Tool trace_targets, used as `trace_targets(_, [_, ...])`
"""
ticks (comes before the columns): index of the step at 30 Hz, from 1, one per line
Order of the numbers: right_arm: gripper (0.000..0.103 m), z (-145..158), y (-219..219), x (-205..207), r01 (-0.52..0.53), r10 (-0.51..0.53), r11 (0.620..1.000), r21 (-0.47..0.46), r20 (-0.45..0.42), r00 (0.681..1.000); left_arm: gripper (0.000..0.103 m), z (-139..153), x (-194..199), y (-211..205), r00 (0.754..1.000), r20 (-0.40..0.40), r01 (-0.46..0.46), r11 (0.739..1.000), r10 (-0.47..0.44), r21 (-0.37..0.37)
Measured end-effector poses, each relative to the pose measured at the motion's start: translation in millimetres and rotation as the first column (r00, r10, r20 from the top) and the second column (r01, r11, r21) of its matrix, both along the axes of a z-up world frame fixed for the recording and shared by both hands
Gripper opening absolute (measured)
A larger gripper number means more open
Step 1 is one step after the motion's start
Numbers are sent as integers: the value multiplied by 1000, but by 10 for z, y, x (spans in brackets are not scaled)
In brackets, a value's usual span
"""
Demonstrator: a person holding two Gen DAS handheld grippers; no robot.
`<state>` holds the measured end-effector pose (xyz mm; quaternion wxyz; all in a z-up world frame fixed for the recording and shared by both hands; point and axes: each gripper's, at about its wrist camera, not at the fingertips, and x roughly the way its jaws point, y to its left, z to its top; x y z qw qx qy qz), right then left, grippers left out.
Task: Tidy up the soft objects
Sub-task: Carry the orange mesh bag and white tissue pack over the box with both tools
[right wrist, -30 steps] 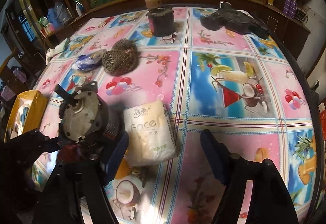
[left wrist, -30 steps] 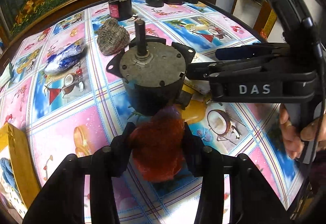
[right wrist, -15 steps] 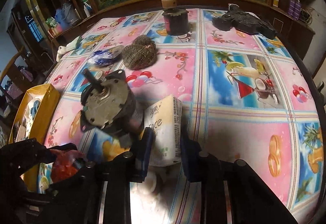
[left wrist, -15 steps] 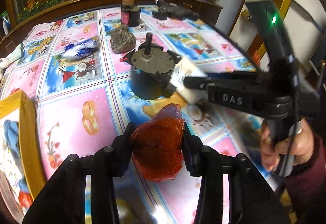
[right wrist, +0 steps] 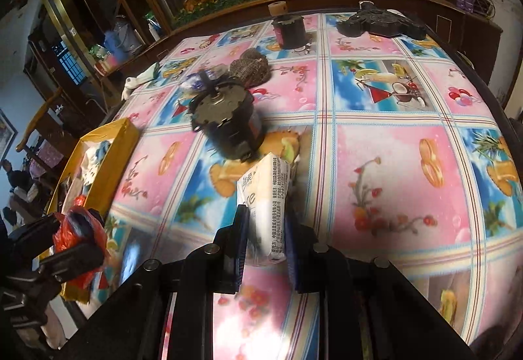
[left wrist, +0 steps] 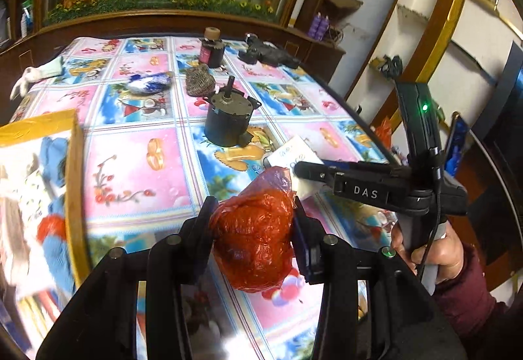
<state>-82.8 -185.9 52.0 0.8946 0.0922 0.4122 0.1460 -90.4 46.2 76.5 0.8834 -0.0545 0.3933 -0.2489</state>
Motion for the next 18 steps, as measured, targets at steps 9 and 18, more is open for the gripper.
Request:
trace_targets(9, [20,194,192,-392,-27,28,1000,-8,32,999,40,115,-373,482,996,34,-80,991,84,-103])
trace_targets(18, [20,377,562,-628,-100,101,995,-25,65,993,40,174,-643,1245,958,56,-266,947,280,-179])
